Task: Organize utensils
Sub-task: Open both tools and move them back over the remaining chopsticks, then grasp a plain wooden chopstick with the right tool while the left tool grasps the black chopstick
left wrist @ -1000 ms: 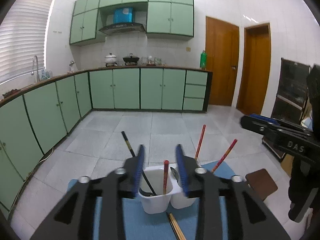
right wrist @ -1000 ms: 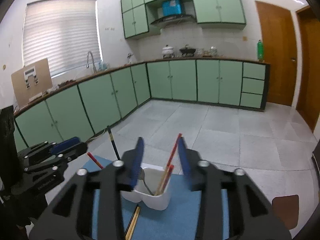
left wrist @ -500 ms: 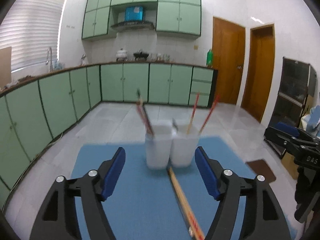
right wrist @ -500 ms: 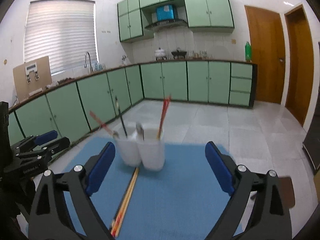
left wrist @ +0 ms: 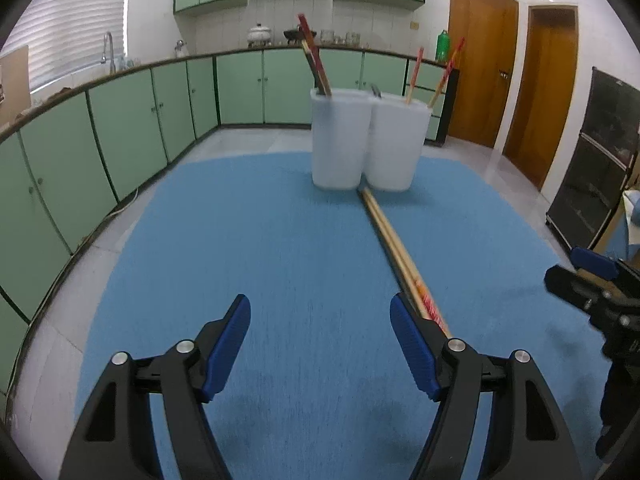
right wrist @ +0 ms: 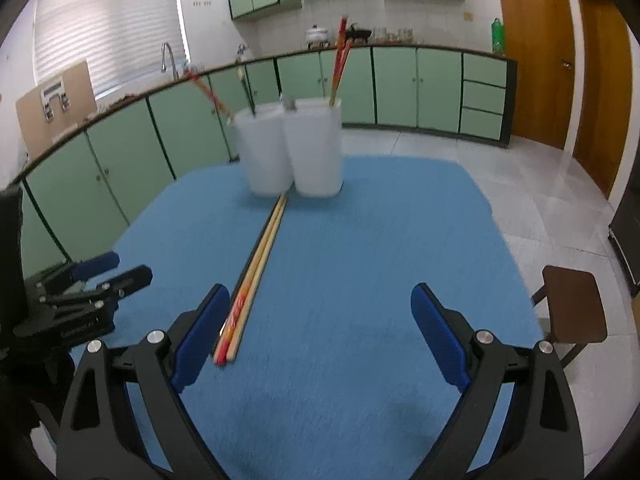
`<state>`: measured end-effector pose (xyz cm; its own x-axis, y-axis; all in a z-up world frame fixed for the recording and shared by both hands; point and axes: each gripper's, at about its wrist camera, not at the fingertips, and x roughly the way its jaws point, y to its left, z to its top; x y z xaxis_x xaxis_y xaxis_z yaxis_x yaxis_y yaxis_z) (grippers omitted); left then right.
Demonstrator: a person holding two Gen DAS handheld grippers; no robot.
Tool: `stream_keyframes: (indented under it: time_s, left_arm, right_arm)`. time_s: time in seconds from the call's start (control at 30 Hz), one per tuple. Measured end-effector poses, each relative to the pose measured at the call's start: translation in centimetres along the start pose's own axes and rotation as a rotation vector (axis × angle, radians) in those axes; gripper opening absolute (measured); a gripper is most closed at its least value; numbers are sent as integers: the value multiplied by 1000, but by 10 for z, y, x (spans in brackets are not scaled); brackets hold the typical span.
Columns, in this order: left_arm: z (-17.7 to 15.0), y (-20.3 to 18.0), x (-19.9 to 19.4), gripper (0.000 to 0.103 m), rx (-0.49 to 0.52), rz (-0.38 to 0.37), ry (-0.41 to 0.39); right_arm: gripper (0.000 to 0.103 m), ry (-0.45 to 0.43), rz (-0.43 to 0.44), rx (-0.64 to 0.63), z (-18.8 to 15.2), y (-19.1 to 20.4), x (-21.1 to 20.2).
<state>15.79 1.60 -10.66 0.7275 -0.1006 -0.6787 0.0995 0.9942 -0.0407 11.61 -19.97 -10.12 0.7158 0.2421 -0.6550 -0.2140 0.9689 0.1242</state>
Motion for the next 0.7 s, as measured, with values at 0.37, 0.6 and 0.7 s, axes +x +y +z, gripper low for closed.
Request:
stream_keyframes:
  time_s: [0.37,0.6,0.7]
  left_arm:
    - [-30,5,15,71,14,49,83]
    - [-33,3,19,71,15,52,106]
    - [-33,3,21,71,14,53,115]
  right_arm:
    - [83,133,36,-13,-24,22,31]
    - [77,202,7,-61,-29,31,48]
    - [77,213,-9,-83,-29,35,51]
